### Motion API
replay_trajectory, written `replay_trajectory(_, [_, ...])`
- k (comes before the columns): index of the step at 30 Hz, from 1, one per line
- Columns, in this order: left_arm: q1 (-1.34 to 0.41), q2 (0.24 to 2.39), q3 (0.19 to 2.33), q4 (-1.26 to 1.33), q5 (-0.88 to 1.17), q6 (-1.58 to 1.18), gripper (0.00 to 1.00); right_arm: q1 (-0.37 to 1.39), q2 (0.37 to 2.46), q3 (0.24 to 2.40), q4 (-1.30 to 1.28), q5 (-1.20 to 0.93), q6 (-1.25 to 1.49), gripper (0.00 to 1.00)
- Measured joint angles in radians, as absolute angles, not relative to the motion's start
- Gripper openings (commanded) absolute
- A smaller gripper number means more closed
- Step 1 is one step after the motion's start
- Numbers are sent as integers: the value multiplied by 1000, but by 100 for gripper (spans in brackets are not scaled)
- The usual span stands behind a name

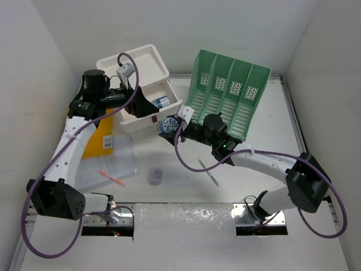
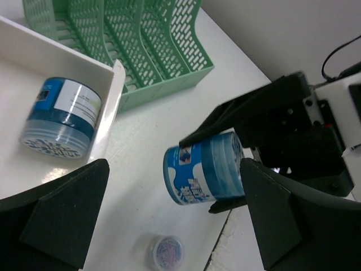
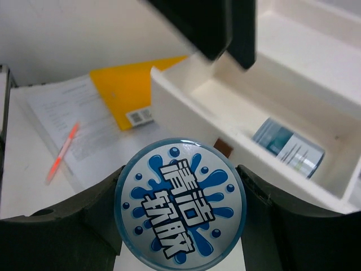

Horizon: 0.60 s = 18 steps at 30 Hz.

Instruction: Organize the desk

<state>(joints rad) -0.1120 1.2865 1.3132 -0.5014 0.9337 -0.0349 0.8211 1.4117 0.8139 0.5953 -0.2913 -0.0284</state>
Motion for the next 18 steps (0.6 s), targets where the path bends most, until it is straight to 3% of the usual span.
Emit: replay_trajectory(18, [-135,1285,1256,-490,1113,-57,100,821,1488,929,724,-278,-26,0])
